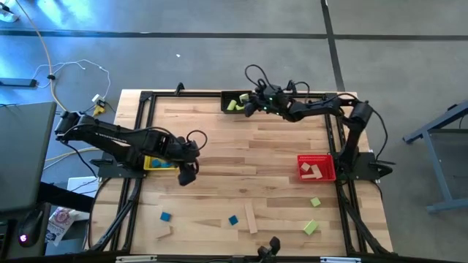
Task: Sort & place blocks by color
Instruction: Put the light green block into the black bin
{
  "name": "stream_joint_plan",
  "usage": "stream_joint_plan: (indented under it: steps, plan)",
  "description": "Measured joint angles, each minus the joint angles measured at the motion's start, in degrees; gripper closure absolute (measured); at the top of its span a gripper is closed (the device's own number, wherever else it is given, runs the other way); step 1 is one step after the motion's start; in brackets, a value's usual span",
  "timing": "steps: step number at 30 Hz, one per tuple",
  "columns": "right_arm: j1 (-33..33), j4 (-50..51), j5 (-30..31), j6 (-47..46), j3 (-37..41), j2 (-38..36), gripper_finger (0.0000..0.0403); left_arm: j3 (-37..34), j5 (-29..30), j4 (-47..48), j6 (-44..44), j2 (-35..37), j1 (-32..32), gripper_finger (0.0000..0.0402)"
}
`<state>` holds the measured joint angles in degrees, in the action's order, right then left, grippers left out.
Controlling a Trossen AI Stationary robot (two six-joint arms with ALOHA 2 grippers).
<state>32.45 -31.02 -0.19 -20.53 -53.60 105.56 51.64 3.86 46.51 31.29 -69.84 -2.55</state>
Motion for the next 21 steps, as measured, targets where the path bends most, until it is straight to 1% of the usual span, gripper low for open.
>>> stream_joint_plan:
  steps: [4,9,15,18,21]
  plan:
    - [0.0,7.14,0.12,0.49,-5.3,2.64,0.0286,0.0,-2.12,0.61,1.81,0.0,-2.61,0.0227]
    - [0.0,15.34,0.87,1.59,-11.15,4.33,0.0284,0.0,-2.34,2.54,5.1,0.0,-6.56,0.0227]
    - [0.0,17.94,1.07,1.73,-13.39,4.37,0.0279,0.0,-2.3,3.61,10.83,0.0,-11.1,0.0227]
    - [0.0,18.52,1.08,3.56,-13.47,4.37,0.0268,0.0,-2.27,3.61,13.83,0.0,-13.41,0.0227]
    - [0.0,19.0,1.07,4.1,-13.47,4.37,0.0248,0.0,-2.23,3.6,16.8,0.0,-15.72,0.0227]
